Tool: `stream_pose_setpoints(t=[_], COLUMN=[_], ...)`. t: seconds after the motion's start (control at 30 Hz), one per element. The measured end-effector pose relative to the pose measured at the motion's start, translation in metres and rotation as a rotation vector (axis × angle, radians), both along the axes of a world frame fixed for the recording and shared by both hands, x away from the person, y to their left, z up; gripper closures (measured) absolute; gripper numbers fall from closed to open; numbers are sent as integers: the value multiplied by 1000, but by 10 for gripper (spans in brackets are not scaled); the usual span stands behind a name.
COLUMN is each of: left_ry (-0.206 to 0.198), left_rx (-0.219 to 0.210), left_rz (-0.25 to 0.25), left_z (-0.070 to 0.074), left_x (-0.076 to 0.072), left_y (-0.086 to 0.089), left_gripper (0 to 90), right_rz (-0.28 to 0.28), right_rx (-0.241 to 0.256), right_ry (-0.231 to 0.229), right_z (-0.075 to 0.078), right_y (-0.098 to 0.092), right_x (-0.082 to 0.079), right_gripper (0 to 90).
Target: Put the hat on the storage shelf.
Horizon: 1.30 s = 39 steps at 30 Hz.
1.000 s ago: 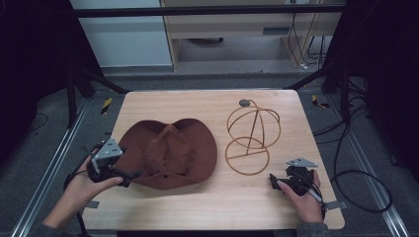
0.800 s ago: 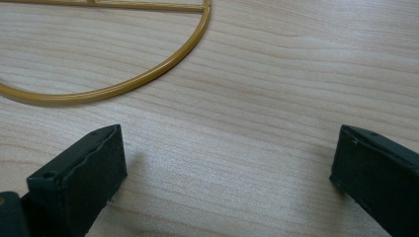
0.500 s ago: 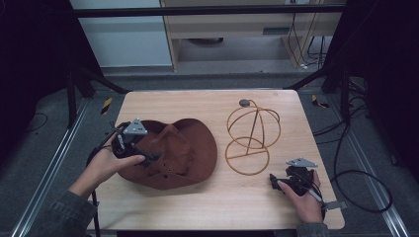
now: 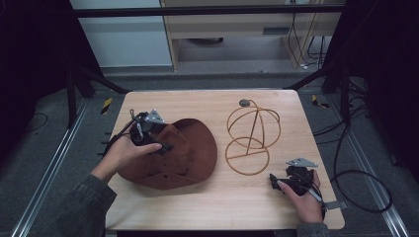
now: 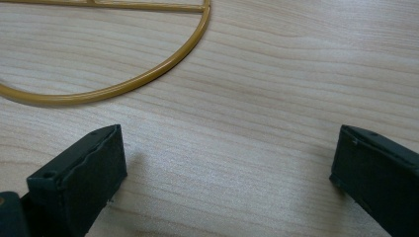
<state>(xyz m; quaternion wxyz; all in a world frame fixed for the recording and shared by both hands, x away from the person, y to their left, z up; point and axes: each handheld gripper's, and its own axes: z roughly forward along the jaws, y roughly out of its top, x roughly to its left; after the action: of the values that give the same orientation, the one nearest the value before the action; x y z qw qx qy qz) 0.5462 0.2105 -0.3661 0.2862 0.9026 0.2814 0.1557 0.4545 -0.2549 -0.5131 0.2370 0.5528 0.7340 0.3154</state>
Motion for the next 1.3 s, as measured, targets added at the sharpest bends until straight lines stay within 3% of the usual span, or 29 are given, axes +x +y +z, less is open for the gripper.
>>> stream_pose_setpoints(t=[0.07, 0.57, 0.77, 0.9, 0.97, 1.0, 1.13, 1.3], left_ry=[16, 44, 53, 63, 66, 74, 99, 133], left_rx=[24, 61, 63, 56, 59, 65, 73, 81], left_rz=[-4, 53, 56, 54, 56, 56, 50, 46], left_z=[-6, -31, -32, -32, -32, -32, -31, -29], left_x=[4, 19, 18, 18, 18, 18, 21, 24], left_y=[-2, -6, -8, -7, -7, -7, -6, -5], left_gripper=[78, 191, 310, 473, 503, 557, 617, 756], right_rz=[0, 0, 1, 1, 1, 0, 2, 1], right_rx=[0, -1, -3, -2, -2, -1, -3, -1], right_ry=[0, -1, -2, -2, -2, -2, -2, -1], right_z=[0, 0, 0, 0, 0, 0, 0, 0], right_y=[0, 0, 0, 0, 0, 0, 0, 0], right_x=[0, 0, 0, 0, 0, 0, 0, 0], right_gripper=[5, 5, 5, 5, 5, 5, 5, 5])
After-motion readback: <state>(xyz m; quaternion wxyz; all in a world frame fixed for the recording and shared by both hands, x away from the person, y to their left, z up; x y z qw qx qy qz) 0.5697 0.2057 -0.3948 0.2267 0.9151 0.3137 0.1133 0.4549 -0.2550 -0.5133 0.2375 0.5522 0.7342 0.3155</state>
